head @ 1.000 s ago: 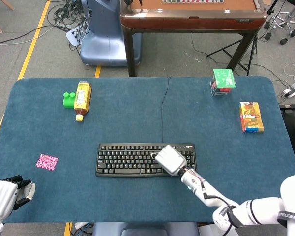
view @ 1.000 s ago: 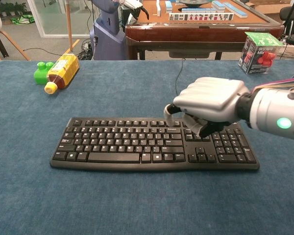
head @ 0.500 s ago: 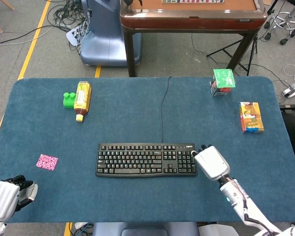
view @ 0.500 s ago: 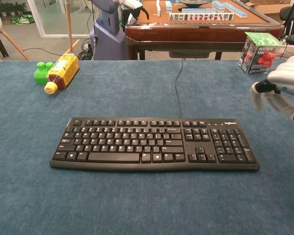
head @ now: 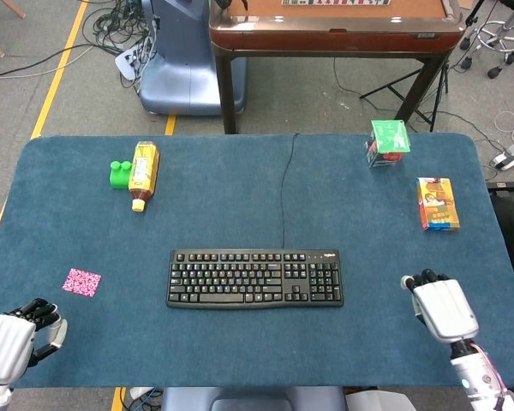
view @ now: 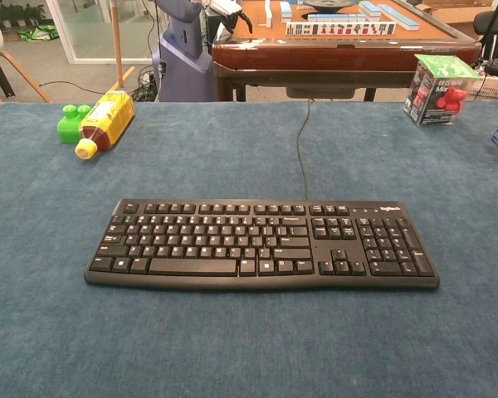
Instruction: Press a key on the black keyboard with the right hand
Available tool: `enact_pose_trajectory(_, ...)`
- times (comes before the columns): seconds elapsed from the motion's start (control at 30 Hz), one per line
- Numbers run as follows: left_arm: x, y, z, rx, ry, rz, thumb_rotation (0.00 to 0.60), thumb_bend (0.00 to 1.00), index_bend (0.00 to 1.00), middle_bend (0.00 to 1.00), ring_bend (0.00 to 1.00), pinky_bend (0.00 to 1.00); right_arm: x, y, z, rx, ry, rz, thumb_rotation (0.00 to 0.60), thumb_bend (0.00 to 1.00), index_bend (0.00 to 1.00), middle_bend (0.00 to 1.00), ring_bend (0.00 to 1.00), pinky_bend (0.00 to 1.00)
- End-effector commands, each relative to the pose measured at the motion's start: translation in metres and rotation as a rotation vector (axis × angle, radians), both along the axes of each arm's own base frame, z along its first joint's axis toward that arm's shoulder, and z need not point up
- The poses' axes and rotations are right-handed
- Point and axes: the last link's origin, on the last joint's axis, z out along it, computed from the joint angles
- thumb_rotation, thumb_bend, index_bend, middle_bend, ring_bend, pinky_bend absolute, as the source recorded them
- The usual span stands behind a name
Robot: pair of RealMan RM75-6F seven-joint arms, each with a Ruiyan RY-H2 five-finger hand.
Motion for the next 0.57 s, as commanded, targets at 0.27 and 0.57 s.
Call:
enact_pose_trajectory(0.27,-0.001,0.005,0.001,-0.007,0.014,0.025,0.600,0.50,0.59,0.64,0.46,0.73,-0.010,0.017,0.009,-0.050,-0.019,-0.018,0.600,0.82,0.45,0.50,0.35,0.57)
enact_pose_trajectory(0.57,-0.002,0.005,-0.002,-0.016,0.020,0.037,0.600,0.50,0.59,0.64,0.46,0.73,-0.011,0.012,0.011,-0.066,0.013,-0.023,0.600,0.82,0.45,0.50,0.35,0.57)
